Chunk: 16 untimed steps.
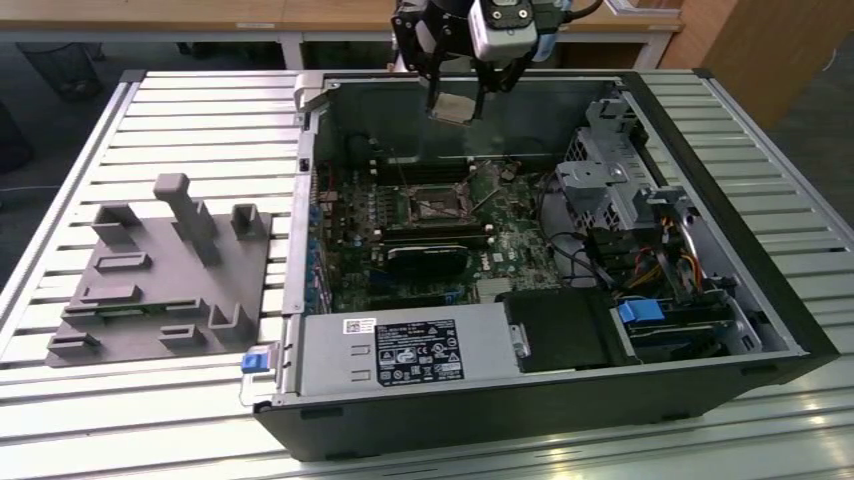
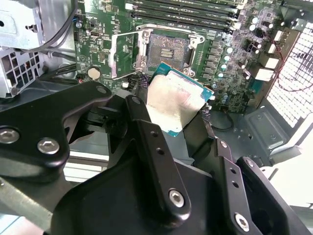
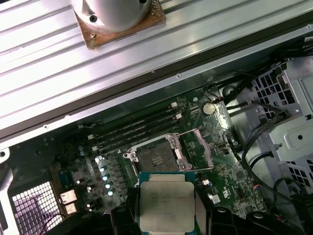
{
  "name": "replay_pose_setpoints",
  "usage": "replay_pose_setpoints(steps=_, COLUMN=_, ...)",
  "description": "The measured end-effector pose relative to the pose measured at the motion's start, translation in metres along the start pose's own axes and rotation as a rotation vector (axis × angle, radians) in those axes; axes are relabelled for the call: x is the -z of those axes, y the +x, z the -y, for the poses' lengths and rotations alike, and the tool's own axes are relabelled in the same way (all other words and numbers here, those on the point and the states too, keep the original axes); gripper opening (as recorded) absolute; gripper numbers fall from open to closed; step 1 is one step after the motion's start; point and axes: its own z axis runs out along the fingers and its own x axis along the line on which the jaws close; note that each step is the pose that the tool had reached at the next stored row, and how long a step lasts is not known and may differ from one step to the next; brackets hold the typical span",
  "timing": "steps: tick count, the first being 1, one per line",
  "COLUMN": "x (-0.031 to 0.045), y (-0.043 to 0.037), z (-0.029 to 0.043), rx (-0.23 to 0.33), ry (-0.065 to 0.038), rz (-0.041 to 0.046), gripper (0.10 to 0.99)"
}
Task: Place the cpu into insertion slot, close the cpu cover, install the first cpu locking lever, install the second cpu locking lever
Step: 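Place the cpu into insertion slot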
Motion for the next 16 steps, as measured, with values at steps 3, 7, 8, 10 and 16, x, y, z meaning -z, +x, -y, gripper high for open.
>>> replay_pose_setpoints(steps=3, x=0.0000, y=0.0000, z=0.0000, rx=-0.010, ry=0.000, rz=0.0009, gripper=0.541)
replay_pose_setpoints(steps=7, x=0.0000, y=0.0000, z=0.0000, rx=-0.024, ry=0.000, rz=0.0021, gripper=0.541)
replay_pose_setpoints(steps=8, x=0.0000, y=0.0000, z=0.0000, rx=-0.027, ry=-0.001, rz=0.0024, gripper=0.541)
replay_pose_setpoints(steps=10, x=0.0000, y=0.0000, z=0.0000, rx=-0.035, ry=-0.001, rz=0.0031, gripper=0.541)
replay_pose_setpoints(steps=16, x=0.0000, y=0.0000, z=0.0000, rx=-0.060, ry=-0.001, rz=0.0054, gripper=0.541)
